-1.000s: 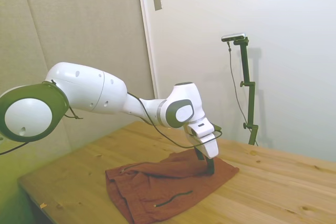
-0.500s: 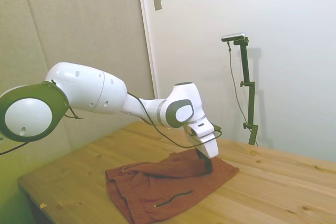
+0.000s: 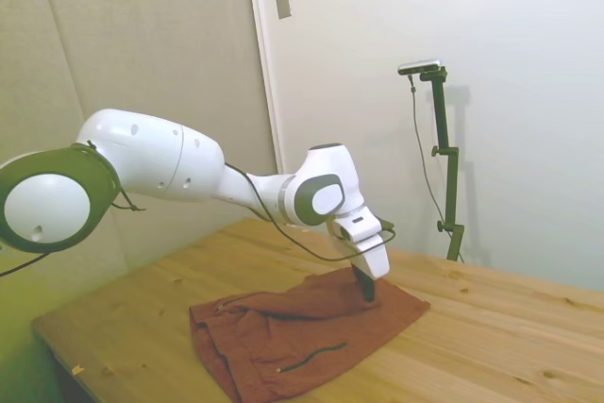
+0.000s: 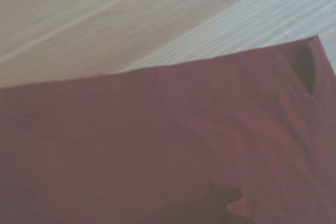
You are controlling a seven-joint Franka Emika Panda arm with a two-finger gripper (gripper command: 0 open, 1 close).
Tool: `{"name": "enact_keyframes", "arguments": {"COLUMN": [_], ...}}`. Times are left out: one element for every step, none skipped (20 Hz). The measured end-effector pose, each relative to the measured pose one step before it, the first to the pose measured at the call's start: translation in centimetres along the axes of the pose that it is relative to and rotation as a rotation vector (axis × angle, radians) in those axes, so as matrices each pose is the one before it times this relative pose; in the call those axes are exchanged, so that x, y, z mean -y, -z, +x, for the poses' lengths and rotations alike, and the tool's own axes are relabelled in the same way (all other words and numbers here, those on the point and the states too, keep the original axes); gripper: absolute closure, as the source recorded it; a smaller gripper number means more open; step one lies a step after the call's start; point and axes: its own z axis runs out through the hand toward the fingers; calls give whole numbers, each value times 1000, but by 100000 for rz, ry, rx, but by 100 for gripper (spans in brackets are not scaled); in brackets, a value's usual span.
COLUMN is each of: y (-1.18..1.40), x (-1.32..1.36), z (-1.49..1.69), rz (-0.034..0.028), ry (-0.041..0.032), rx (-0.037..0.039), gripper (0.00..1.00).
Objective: Unfold the shorts
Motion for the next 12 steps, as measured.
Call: {"name": "enact_keyframes", "arguments": {"y": [1316,1300,1474,1258,1275,1129,831,631,271,32,-75,-212], "x": [-71,-95,-48,32,284,420,537,632,605,680,747,772], "z": [-924,-989,-1243,-1218,-1398,-1253,-1231,-1191,-1066,-969,-753,-509], "rz": [1382,1504,2100,1945,2004,2071,1291,1074,696,548,618,458], "ry": [1231,1373,1887,2274,1941,1554,1425,1150,733,683,136,97], "rx": [245,212,-47,-372,-291,20,24,-140,-178,-521,-294,-118], "gripper": [100,100,100,100,100,100,100,100,100,100,100,100]}}
